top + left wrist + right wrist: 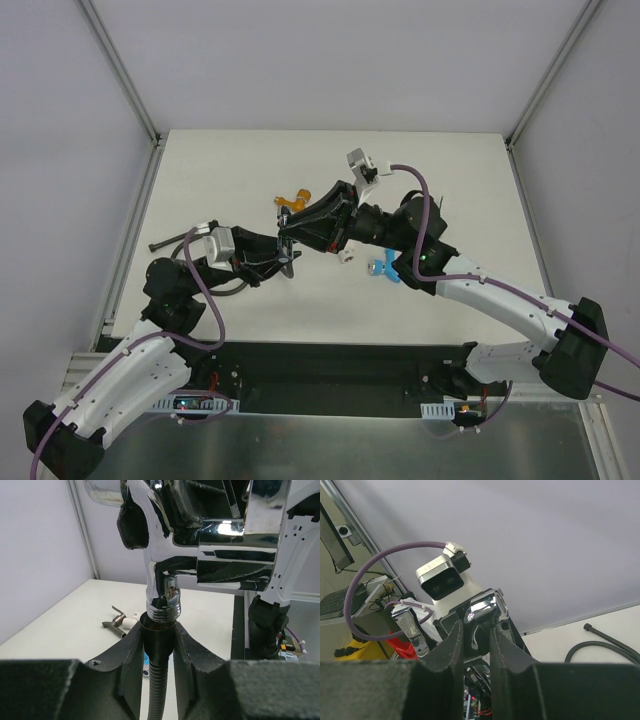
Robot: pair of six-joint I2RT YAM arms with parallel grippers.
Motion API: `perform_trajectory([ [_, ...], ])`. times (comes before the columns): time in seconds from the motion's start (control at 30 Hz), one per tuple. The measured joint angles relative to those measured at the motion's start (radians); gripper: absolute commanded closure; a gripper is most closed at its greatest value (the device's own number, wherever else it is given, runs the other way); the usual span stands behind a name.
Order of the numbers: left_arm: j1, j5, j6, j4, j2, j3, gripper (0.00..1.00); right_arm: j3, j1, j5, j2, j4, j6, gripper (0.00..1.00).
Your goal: Install the water faucets
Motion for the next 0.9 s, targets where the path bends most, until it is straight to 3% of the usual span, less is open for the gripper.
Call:
perform_trajectory([
  [0.9,0.000,-0.016,-0.008,0.000,-0.023,-0.013,1.00,-0.016,-0.001,0.000,0.022,0.045,0.008,0.98],
])
